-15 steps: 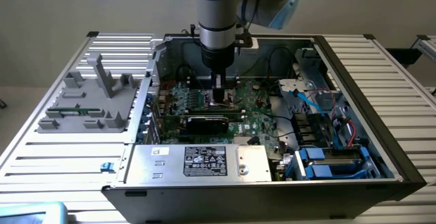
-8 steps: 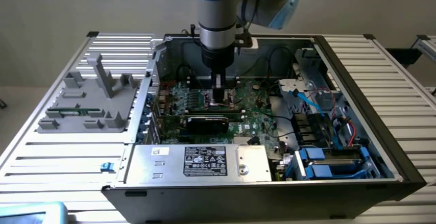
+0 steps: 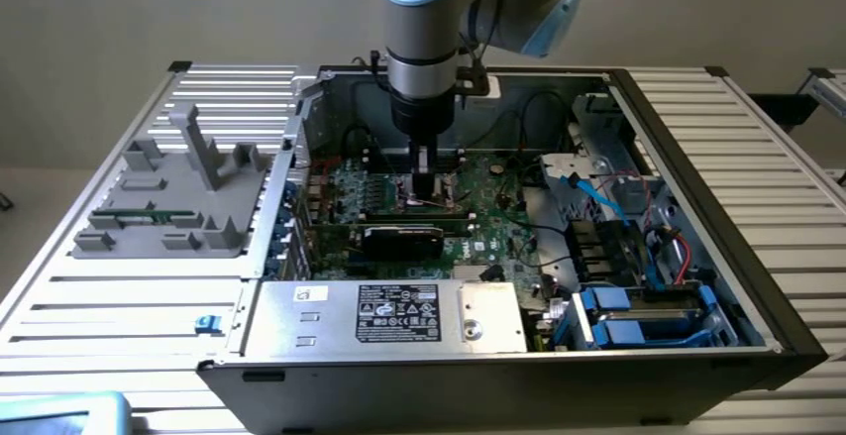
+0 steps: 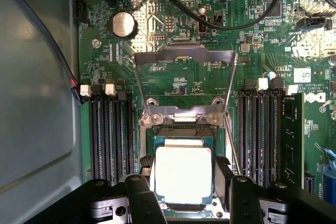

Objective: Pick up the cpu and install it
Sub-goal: 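Place the cpu into insertion slot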

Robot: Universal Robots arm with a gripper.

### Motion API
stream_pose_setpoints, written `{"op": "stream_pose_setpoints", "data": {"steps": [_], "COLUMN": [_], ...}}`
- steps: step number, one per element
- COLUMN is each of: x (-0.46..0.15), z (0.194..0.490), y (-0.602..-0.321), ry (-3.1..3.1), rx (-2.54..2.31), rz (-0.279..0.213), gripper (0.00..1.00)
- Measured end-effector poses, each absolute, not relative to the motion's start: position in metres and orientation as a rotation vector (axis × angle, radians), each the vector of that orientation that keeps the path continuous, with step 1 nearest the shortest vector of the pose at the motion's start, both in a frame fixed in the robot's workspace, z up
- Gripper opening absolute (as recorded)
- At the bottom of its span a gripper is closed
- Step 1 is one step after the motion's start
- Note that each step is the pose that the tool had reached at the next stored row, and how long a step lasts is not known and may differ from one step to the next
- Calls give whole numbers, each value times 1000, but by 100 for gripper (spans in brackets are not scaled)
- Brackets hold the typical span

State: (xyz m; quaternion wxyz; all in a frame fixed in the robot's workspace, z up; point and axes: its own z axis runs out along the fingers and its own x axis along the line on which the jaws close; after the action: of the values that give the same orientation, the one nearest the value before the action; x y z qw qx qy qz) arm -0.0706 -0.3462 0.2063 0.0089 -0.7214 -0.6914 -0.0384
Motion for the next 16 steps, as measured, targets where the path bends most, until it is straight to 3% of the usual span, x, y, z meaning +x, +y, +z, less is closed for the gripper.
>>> {"op": "stream_pose_setpoints", "data": {"steps": [16], "x": [-70], "z": [204], "y": [-346], "ry": [-2168], "rx": [-2257], "rz": [-106], "gripper": [54]}}
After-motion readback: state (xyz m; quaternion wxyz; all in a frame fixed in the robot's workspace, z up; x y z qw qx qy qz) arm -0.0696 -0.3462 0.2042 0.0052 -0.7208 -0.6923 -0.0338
